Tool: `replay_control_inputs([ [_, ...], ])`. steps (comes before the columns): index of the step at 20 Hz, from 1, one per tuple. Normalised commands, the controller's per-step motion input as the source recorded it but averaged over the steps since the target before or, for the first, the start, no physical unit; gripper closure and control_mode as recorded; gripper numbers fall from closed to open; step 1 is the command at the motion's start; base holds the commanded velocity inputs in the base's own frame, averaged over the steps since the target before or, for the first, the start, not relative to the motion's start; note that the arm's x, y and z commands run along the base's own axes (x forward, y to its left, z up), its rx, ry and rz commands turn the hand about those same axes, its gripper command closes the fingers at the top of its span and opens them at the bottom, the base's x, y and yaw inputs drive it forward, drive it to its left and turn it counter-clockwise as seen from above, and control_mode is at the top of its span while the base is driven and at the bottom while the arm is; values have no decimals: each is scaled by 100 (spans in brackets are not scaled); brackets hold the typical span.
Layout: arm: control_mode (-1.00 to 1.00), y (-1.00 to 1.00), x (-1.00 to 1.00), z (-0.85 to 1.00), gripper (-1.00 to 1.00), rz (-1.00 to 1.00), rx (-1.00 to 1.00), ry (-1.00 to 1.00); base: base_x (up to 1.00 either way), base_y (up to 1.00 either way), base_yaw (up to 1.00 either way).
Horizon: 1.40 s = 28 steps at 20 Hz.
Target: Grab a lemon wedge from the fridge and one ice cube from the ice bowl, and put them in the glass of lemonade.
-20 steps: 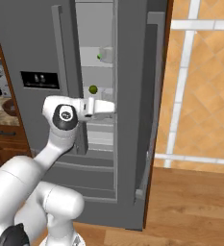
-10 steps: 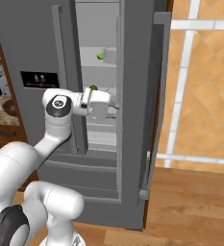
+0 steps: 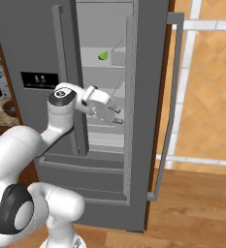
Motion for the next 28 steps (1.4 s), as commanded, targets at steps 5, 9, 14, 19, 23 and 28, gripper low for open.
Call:
replay_control_inputs([
  [5,-100,-8,-41,5,-100,-15,0,-16,0,0,0],
  [9,-100,12,-85,11,-100,10,2,-50,0,0,0],
  [14,-100,45,-79,49,-100,22,1,-24,0,0,0],
  [19,-100,93,-8,23,-100,32,9,0,0,0,0],
  [23,-100,84,0,0,-100,40,23,0,0,0,0],
  [28,-100,65,11,0,-100,39,32,0,0,0,0],
])
